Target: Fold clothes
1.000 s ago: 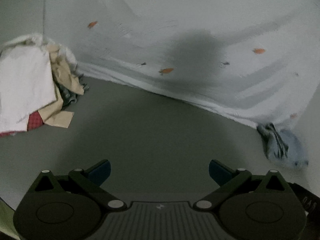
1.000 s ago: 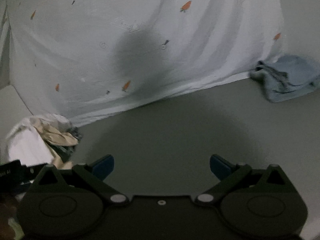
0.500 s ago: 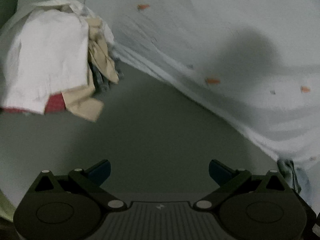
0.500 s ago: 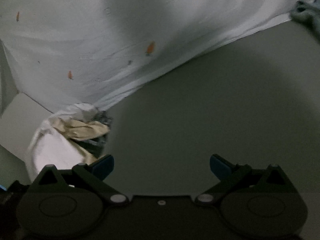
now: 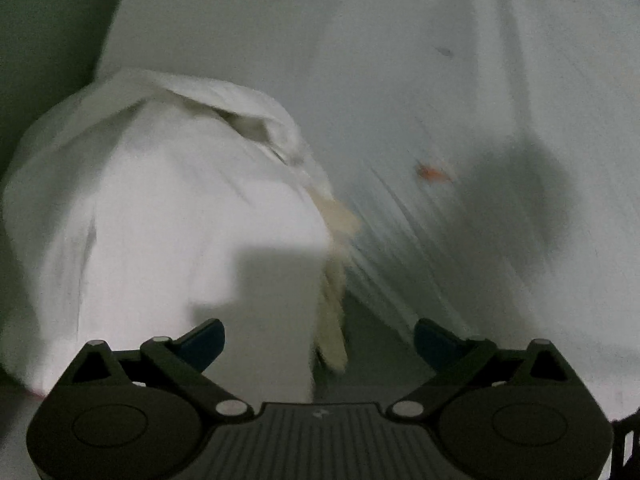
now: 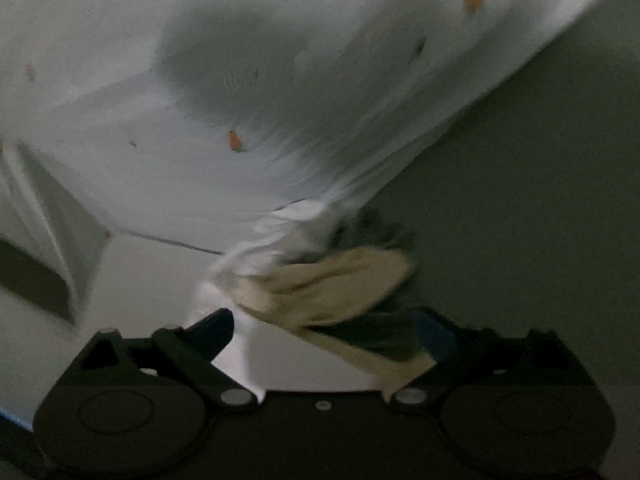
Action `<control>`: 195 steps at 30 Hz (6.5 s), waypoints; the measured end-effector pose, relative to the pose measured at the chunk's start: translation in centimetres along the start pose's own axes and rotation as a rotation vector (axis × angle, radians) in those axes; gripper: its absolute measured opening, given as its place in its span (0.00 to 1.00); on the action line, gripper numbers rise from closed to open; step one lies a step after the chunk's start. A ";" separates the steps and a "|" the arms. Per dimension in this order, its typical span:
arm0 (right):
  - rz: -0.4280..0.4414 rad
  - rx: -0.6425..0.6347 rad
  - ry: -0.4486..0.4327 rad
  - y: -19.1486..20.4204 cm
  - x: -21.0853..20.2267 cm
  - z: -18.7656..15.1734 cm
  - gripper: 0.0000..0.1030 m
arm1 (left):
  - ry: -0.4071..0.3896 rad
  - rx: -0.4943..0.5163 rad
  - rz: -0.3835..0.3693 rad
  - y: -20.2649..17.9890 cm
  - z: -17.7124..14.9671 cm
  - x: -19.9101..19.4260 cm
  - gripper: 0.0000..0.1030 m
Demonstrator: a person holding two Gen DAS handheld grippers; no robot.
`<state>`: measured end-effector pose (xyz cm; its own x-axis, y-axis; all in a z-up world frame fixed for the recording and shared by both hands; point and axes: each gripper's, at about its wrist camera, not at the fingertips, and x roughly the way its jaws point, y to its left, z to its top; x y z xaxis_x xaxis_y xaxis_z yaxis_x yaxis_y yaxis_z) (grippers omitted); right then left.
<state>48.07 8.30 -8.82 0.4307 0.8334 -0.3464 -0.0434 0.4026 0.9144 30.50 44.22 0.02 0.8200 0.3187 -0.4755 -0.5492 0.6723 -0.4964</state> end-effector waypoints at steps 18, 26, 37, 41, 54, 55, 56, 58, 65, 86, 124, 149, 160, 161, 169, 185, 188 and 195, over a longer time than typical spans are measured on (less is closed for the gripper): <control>0.352 0.572 0.461 8.7 34.2 -0.8 0.25 | -0.368 -0.560 -0.078 8.1 8.2 9.4 0.63; 0.250 0.572 0.496 10.4 38.0 -3.1 0.30 | -0.422 -0.616 -0.103 6.7 6.8 8.0 0.66; 0.209 0.403 0.431 13.3 40.4 -1.6 0.03 | -0.530 -0.602 0.009 10.5 9.8 9.4 0.50; 0.341 0.176 0.319 16.7 37.5 0.5 0.02 | -0.544 -0.483 0.035 9.4 10.8 7.5 0.18; 0.531 -0.165 0.005 24.4 20.0 7.4 0.02 | -0.613 -0.174 -0.200 -3.2 13.9 -0.8 0.11; 0.547 -0.191 -0.033 25.2 17.9 7.9 0.02 | -0.616 -0.155 -0.227 -4.6 14.2 -1.4 0.11; 0.563 -0.217 -0.070 25.9 15.8 8.4 0.02 | -0.620 -0.135 -0.254 -6.0 14.5 -2.1 0.11; 0.595 -0.279 -0.150 26.4 11.0 9.1 0.02 | -0.635 -0.087 -0.316 -9.0 14.9 -3.9 0.11; 0.695 -0.507 -0.426 27.1 -7.9 10.6 0.02 | -0.702 0.035 -0.548 -19.1 10.9 -11.1 0.11; -0.474 -0.245 -0.090 -14.0 -29.2 3.5 0.11 | 0.563 0.168 -0.149 -20.4 -26.6 -7.1 0.13; -0.828 -0.014 -0.113 -22.1 -38.6 2.3 0.54 | 0.519 0.395 -0.119 -15.7 -16.7 14.6 0.59; -0.868 -0.356 0.099 -21.7 -41.1 5.2 0.61 | 0.571 0.468 -0.082 -18.6 -19.0 22.2 0.65; -0.883 -0.130 -0.282 -26.5 -42.2 6.5 0.60 | 0.529 0.494 -0.036 -19.4 -19.9 21.9 0.62; -0.862 -0.080 -0.315 -27.6 -41.7 6.6 0.60 | 0.525 0.498 -0.023 -19.4 -19.9 21.9 0.54; -0.930 -0.112 -0.343 -30.2 -35.8 8.1 0.69 | 0.500 0.292 -0.043 -16.7 -18.5 21.0 0.14; -1.261 -0.813 -0.968 -11.6 -43.2 5.9 0.10 | -0.039 0.553 -0.189 -27.8 -11.0 2.3 0.05; -1.250 -0.904 -1.148 -8.0 -47.2 5.0 0.11 | -0.199 0.539 -0.192 -28.8 -8.7 -3.4 0.04; -1.224 -0.878 -1.503 -3.9 -58.2 1.7 0.11 | -0.513 0.522 -0.100 -28.3 -6.3 -14.0 0.05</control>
<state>24.74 -42.42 8.14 0.7536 -0.6057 0.2555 0.6364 0.7696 -0.0525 33.53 16.47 16.18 0.9048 0.4255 0.0169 -0.4244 0.9042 -0.0486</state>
